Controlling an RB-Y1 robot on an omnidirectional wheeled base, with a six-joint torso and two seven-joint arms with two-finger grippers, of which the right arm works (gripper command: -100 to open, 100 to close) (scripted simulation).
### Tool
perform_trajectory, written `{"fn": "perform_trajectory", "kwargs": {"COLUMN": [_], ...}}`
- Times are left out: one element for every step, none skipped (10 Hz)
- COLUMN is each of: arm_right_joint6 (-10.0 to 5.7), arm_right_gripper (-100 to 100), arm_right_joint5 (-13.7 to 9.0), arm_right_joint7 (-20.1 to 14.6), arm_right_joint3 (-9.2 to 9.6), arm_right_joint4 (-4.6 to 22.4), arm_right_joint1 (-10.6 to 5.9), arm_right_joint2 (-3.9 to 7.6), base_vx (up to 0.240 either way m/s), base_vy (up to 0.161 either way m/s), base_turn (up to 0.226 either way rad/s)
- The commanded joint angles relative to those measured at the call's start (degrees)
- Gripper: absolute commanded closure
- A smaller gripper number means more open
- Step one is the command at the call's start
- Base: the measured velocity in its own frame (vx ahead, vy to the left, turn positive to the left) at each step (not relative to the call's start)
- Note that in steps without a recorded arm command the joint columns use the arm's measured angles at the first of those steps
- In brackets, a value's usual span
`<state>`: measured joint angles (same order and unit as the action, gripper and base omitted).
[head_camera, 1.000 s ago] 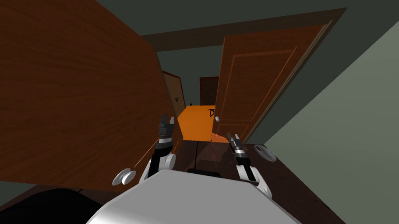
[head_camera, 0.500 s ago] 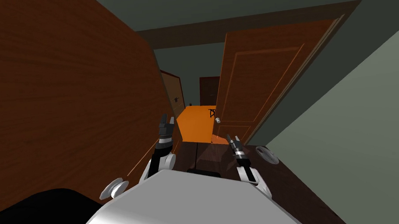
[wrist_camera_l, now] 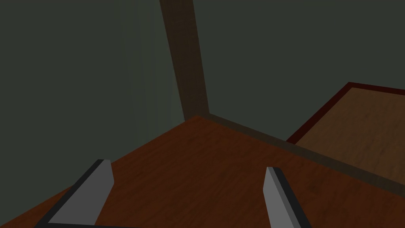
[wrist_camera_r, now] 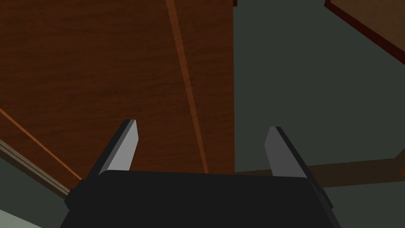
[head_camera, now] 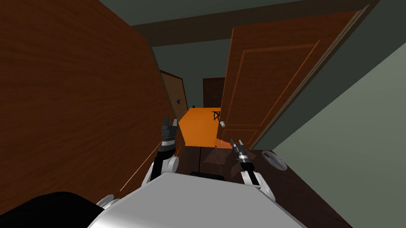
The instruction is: Pull the door open
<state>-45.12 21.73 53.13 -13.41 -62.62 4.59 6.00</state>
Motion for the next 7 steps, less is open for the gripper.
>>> {"fn": "perform_trajectory", "kwargs": {"arm_right_joint6": [-0.68, -0.91, -1.13, -1.32, -1.71, -1.9, -2.1], "arm_right_gripper": [-100, -100, -100, -100, -100, -100, -100], "arm_right_joint5": [0.6, 0.9, 1.2, 1.6, 2.2, 2.5, 2.8], "arm_right_joint7": [1.6, 2.5, 3.3, 4.0, 5.4, 6.1, 6.8], "arm_right_joint3": [-0.53, -0.81, -1.08, -1.33, -1.81, -2.05, -2.3], "arm_right_joint4": [2.5, 3.7, 4.9, 6.0, 8.1, 9.2, 10.3], "arm_right_joint1": [-0.79, -1.19, -1.58, -1.93, -2.62, -2.96, -3.31], "arm_right_joint2": [-0.1, -0.1, -0.11, -0.12, -0.15, -0.16, -0.18], "base_vx": [0.102, 0.101, 0.095, 0.098, 0.14, 0.138, 0.118], "base_vy": [0.001, 0.012, 0.022, 0.018, 0.013, 0.016, 0.014], "base_turn": [-0.006, -0.003, -0.008, -0.007, -0.01, -0.006, -0.003]}}
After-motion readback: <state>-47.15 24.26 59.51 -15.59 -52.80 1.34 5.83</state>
